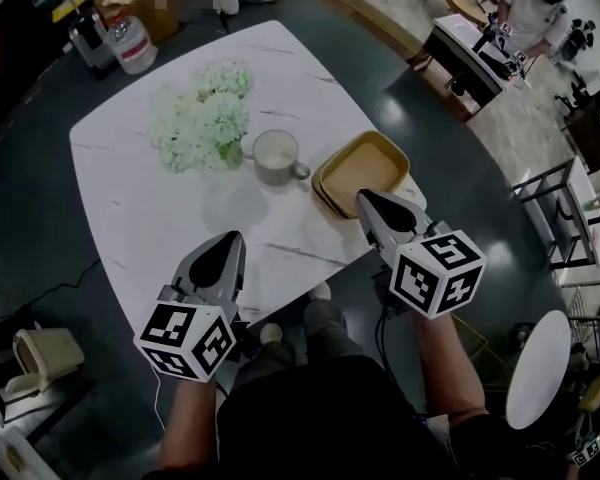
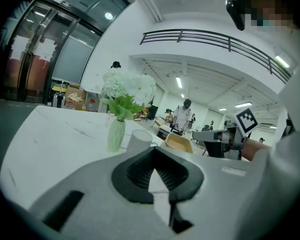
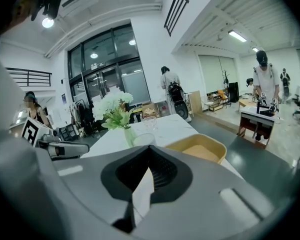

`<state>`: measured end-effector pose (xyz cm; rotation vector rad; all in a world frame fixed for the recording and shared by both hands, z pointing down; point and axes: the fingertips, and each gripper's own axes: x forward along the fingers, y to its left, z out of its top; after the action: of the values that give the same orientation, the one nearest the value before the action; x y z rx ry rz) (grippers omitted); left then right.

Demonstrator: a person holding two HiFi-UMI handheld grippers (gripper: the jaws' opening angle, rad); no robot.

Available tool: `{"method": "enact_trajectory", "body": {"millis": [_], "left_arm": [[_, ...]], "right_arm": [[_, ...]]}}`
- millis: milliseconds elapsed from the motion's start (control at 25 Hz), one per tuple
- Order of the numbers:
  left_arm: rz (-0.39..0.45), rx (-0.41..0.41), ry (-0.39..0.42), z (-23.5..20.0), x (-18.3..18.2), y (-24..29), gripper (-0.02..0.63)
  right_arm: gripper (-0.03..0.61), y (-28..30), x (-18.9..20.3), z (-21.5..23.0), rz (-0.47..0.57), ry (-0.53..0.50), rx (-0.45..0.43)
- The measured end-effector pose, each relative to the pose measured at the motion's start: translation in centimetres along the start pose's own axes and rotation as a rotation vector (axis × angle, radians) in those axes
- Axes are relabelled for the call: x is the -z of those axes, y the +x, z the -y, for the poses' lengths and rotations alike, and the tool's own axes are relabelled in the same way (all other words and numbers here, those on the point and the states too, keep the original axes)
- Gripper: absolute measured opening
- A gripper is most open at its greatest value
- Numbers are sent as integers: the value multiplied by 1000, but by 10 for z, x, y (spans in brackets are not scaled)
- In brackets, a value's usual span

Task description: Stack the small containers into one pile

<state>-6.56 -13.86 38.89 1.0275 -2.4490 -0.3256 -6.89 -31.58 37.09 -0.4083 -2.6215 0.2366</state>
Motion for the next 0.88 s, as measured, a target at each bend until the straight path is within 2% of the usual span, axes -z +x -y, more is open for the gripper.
{"method": "enact_trajectory", "body": {"millis": [440, 880], "left_arm": [[-28, 52, 57, 16, 17, -33, -5], [-28, 28, 103, 6, 29, -64, -5]], "right_arm": [[0, -20, 29, -58, -11, 21, -33], [0, -19, 49, -117, 1, 24, -92]]}}
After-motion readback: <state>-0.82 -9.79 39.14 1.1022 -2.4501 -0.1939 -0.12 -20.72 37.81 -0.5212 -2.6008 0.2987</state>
